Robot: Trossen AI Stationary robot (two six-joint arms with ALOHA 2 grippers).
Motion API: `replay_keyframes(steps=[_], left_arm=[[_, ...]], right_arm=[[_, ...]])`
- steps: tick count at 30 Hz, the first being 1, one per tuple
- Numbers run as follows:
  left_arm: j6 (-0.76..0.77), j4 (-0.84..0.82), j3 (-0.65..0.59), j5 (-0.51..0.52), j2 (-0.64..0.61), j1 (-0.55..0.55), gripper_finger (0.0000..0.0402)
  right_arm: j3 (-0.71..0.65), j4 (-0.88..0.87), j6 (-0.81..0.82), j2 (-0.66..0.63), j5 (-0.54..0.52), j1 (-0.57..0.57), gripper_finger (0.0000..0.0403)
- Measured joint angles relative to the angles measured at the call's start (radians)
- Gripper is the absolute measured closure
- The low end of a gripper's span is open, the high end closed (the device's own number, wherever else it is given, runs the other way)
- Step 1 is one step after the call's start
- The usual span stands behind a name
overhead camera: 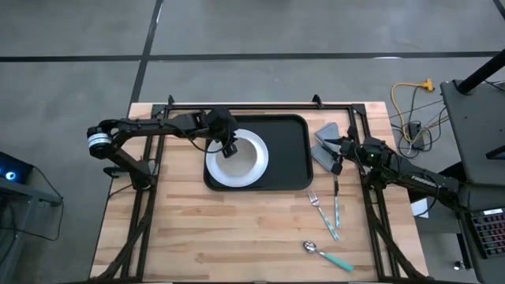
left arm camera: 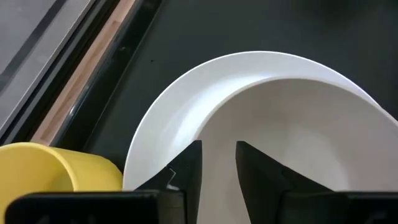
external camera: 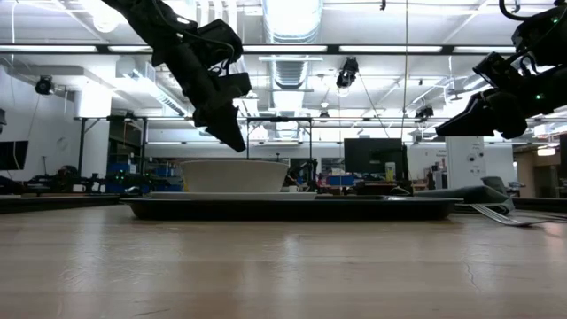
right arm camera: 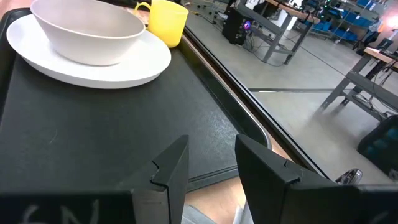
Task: Set up tray
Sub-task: Put the gray napkin on the black serving tray to the right of the white plate
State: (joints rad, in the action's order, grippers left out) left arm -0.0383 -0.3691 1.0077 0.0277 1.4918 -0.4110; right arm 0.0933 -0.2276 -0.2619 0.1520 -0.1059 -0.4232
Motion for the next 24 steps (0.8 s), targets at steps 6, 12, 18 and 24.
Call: replay_keyframes(steps=[6,12,18,24], left_arm=[[0.001,0.000,0.000,-0.001,0.000,0.007,0.0318],[0.101,0.000,0.000,-0.002,0.000,0.013,0.0318],[0.145,0.033,-0.014,-0.027,0.000,0.089,0.0318],[0.150,0.076,-0.014,-0.029,-0.001,0.228,0.0318]], right_arm=[[0.000,0.000,0.000,0.000,0.000,0.000,0.0280],[0.000,0.000,0.000,0.000,0.000,0.000,0.0280],[0.000,0.000,0.000,0.000,0.000,0.000,0.0280],[0.000,0.000,0.000,0.000,0.000,0.000,0.0280]])
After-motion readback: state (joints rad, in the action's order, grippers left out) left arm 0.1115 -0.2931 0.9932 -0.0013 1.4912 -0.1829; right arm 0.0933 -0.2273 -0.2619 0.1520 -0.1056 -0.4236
